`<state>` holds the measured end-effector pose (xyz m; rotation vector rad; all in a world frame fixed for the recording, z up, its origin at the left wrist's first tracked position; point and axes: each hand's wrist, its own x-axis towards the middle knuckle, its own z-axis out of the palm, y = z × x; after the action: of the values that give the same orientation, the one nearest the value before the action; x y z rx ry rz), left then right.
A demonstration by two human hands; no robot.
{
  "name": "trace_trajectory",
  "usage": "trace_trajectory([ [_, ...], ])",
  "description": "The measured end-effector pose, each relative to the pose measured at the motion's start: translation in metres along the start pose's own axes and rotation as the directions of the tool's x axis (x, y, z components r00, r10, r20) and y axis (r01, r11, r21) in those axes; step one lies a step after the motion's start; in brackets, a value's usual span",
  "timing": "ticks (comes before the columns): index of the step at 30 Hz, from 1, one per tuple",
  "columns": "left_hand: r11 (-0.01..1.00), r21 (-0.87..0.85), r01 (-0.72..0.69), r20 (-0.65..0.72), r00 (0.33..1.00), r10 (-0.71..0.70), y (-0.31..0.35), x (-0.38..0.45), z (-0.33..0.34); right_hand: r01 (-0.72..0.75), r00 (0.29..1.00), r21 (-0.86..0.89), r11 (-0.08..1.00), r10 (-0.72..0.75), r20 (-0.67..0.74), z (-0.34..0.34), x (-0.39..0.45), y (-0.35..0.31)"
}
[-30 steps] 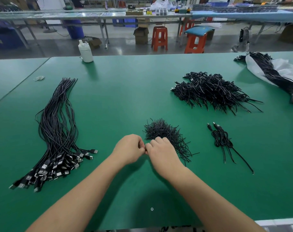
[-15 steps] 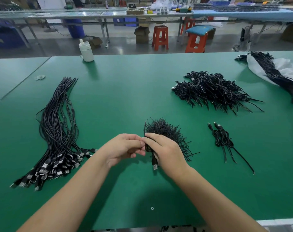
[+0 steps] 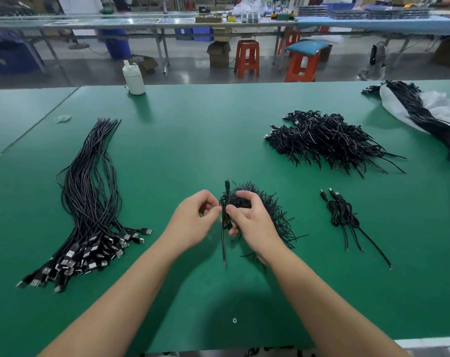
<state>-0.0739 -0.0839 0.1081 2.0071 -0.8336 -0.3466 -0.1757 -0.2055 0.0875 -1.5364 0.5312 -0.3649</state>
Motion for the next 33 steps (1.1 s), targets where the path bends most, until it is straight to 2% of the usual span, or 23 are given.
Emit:
trace_trajectory([
  [2, 0.986, 0.12, -0.116, -0.04, 0.992, 0.122, 0.002, -0.004, 0.002, -0.002, 1.0, 0.099, 0.995, 0.002, 0.0, 0.0, 0.0, -0.001],
  [4, 0.963, 0.159, -0.215, -0.048, 0.973, 0.225, 0.003, -0.007, 0.003, 0.01, 1.0, 0.148, 0.989, -0.013, 0.018, 0.001, 0.001, -0.002],
  [6, 0.947, 0.194, -0.257, -0.047, 0.962, 0.27, 0.004, -0.008, 0.003, 0.013, 0.998, 0.172, 0.985, -0.024, 0.063, 0.001, 0.001, -0.001],
  [12, 0.956, 0.203, -0.211, -0.032, 0.975, 0.222, -0.002, -0.004, 0.0, -0.021, 0.984, 0.225, 0.974, -0.02, 0.178, -0.002, -0.002, 0.001],
  [18, 0.936, 0.202, -0.288, 0.029, 0.957, 0.288, 0.002, -0.006, -0.002, 0.047, 0.997, -0.028, 0.998, -0.046, 0.057, -0.011, 0.001, 0.002],
  [25, 0.879, 0.305, -0.365, 0.012, 0.925, 0.38, 0.006, -0.009, 0.003, -0.016, 0.998, 0.037, 0.999, 0.014, 0.058, -0.007, 0.005, 0.004],
  [30, 0.806, 0.406, -0.43, 0.051, 0.891, 0.45, 0.004, -0.007, 0.003, 0.008, 0.998, 0.116, 0.993, -0.016, 0.067, -0.009, 0.005, 0.001],
  [33, 0.84, 0.362, -0.404, 0.025, 0.905, 0.425, 0.004, -0.007, 0.003, 0.006, 0.995, 0.149, 0.989, -0.021, 0.096, -0.011, 0.006, -0.002],
])
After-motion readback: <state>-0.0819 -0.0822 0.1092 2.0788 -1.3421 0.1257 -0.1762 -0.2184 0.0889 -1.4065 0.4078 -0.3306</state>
